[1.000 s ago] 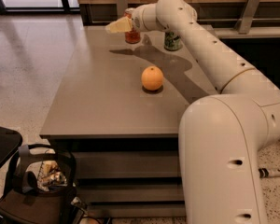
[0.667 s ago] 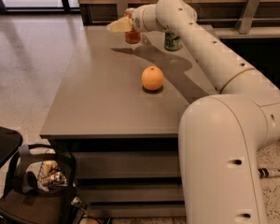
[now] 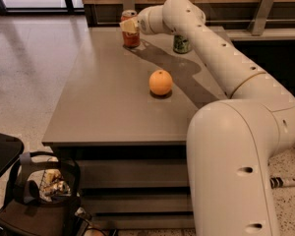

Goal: Pick coke can

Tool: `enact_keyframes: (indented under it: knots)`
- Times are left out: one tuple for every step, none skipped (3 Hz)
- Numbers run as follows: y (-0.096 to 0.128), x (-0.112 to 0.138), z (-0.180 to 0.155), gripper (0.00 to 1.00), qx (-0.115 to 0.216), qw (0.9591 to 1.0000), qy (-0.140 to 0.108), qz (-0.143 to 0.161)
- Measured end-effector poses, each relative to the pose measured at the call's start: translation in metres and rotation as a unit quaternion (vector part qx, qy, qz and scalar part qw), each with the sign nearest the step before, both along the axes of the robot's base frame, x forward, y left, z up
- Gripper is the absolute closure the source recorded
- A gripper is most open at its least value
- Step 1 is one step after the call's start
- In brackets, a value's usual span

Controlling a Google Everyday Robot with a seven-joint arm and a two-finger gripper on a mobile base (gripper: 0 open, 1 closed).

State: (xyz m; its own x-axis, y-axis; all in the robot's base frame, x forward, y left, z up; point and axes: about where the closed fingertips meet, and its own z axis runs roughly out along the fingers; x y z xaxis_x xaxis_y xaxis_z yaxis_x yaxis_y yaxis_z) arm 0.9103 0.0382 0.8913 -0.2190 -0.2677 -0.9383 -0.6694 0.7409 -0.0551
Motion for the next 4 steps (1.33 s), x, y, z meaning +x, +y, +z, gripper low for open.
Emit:
enact_keyframes:
  knots:
    - [0.003, 0.000, -0.002, 0.83, 0.000, 1.0000, 0.001, 0.002]
    - [0.006, 0.000, -0.005, 1.00, 0.000, 1.0000, 0.003, 0.004]
    - [0.006, 0.000, -0.005, 1.00, 0.000, 1.0000, 0.003, 0.004]
    - [0.010, -0.010, 0.005, 1.00, 0.004, 0.9995, 0.010, 0.031]
